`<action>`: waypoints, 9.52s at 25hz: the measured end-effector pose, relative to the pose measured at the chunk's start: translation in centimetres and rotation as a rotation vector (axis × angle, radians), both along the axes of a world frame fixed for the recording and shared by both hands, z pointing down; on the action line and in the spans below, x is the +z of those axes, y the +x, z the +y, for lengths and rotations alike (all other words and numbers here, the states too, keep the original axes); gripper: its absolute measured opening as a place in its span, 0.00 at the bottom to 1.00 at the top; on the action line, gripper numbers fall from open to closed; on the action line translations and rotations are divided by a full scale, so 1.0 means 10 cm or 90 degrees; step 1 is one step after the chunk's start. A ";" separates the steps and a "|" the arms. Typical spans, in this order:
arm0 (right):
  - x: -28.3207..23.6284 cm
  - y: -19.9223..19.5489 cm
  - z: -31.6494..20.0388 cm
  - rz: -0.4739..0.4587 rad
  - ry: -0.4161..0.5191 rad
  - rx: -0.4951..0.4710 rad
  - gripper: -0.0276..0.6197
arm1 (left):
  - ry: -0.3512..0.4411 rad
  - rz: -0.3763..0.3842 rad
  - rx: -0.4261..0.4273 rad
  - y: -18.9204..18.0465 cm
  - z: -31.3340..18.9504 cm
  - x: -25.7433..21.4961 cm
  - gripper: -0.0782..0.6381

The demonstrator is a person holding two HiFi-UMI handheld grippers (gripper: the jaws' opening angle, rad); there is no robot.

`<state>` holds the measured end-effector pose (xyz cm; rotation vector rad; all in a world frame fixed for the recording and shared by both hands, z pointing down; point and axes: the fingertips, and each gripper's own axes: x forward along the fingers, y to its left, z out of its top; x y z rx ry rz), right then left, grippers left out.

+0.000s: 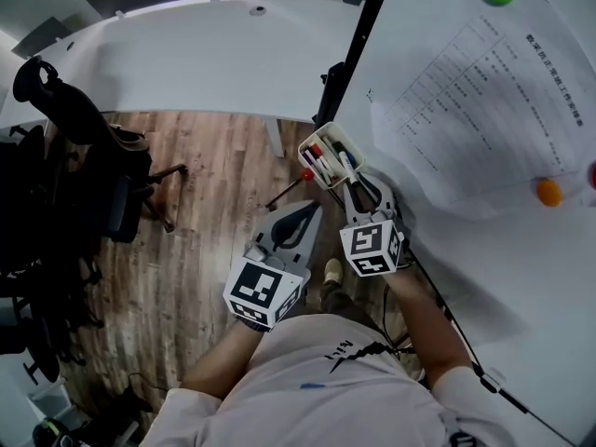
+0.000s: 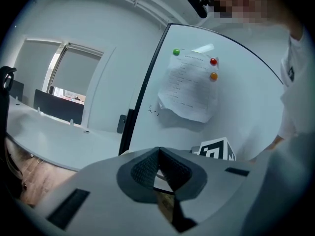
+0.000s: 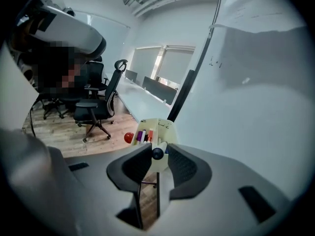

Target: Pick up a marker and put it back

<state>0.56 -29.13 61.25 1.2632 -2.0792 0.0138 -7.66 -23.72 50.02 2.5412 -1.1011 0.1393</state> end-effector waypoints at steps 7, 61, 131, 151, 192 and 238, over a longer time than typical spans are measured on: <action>-0.06 0.09 -0.04 -0.013 0.001 0.013 0.16 | 0.000 -0.003 0.002 0.04 -0.06 0.00 0.13; -2.59 0.04 0.63 -0.362 0.200 -0.101 0.16 | 0.169 0.023 -0.068 0.25 0.20 -1.37 0.13; -0.05 -0.13 0.23 -0.228 -0.052 0.026 0.16 | 0.001 -0.016 -0.047 -0.05 -0.03 -0.04 0.12; 0.17 -0.18 0.32 -0.183 -0.112 -0.019 0.18 | 0.002 -0.010 -0.065 -0.04 -0.02 -0.09 0.12; -2.25 -0.10 0.80 -0.382 0.102 -0.139 0.08 | 0.131 0.027 -0.069 0.36 0.37 -1.16 0.12; -2.50 -0.18 0.63 -0.395 0.139 -0.132 0.06 | 0.147 0.041 -0.064 0.28 0.16 -1.30 0.12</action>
